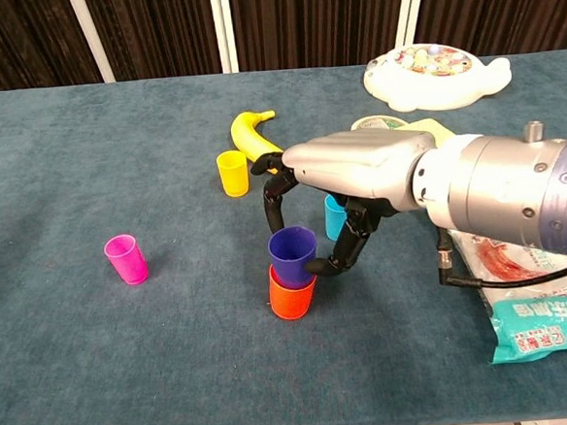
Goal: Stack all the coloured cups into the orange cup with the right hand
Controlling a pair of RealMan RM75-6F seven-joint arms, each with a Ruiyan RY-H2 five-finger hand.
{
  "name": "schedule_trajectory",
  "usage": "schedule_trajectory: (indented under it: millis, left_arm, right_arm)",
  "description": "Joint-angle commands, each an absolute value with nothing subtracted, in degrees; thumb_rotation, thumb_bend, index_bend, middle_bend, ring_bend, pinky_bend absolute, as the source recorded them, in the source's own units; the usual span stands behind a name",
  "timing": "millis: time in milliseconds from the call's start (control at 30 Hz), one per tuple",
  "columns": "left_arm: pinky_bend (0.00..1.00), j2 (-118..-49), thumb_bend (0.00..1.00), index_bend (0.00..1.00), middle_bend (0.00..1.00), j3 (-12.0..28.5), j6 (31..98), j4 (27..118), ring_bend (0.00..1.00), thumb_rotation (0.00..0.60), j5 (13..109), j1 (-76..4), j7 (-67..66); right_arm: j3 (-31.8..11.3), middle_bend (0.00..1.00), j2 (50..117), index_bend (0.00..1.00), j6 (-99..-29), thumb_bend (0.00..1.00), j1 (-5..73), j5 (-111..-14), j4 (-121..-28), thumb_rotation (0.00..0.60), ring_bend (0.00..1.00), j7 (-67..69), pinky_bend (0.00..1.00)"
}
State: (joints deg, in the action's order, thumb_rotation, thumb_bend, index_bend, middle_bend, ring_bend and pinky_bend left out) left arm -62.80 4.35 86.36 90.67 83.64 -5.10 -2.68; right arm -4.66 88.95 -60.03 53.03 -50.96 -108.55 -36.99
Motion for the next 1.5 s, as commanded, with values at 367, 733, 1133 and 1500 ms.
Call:
schedule_trajectory:
  millis: [367,733,1133,1500]
  left_arm:
    - [0.05,-62.89,0.0,0.0,0.0,4.31,86.42,90.75,0.0,0.6,83.67,-5.07,-2.95]
    - [0.05,-62.82,0.0,0.0,0.0,4.41,86.17,90.64,0.0,0.6,83.38,-5.13,-2.65]
    - [0.05,-65.22,0.0,0.0,0.0,5.2,86.25,88.75,0.0,0.6,81.92,-5.57,-6.74]
    - [0.05,-65.81,0.0,0.0,0.0,5.69,85.57,88.04,0.0,0.6,80.63,-5.85,-7.34]
  right_arm:
    - [-4.46,0.0,88.2,0.07,-58.06,0.43,53.64,-48.9,-109.18,0.6,0.0,-37.21,0.01]
    - [-8.79,0.0,87.72,0.05,-58.72,0.43,54.94,-45.06,-107.1,0.6,0.0,-36.18,0.01]
    - [-16.87,0.0,91.9,0.07,-53.79,0.43,62.83,-32.43,-92.71,0.6,0.0,-36.89,0.01]
    - [-20.83,0.0,100.81,0.09,-49.06,0.43,71.42,-24.68,-78.0,0.6,0.0,-38.24,0.01]
